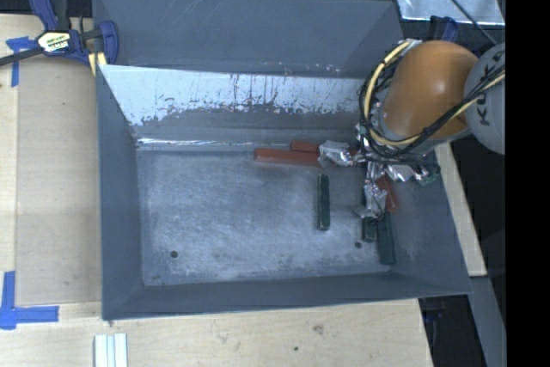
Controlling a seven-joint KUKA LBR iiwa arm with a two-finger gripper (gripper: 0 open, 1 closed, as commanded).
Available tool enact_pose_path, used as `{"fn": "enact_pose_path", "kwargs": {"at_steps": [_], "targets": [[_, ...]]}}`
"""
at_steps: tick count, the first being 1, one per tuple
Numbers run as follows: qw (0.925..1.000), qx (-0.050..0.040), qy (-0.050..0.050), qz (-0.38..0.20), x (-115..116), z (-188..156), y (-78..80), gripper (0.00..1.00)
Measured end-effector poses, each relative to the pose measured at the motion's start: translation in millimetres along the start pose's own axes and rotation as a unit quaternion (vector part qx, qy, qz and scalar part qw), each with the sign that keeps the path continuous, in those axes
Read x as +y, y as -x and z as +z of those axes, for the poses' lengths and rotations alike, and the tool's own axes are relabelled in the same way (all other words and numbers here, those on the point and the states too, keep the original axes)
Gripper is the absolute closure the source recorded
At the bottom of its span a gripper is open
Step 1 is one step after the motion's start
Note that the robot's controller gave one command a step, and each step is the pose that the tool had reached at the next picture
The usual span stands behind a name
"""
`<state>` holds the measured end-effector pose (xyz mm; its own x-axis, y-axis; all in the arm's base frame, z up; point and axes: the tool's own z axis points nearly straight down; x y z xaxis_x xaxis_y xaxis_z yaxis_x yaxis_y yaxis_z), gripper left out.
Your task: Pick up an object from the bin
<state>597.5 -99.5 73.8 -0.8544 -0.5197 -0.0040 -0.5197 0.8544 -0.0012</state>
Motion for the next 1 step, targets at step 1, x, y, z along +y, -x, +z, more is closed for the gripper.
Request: {"fn": "enact_pose_path", "kwargs": {"at_steps": [1], "targets": [[0.9892,0.001,0.001,-0.147,34.1,3.7,14.6,0.0]]}}
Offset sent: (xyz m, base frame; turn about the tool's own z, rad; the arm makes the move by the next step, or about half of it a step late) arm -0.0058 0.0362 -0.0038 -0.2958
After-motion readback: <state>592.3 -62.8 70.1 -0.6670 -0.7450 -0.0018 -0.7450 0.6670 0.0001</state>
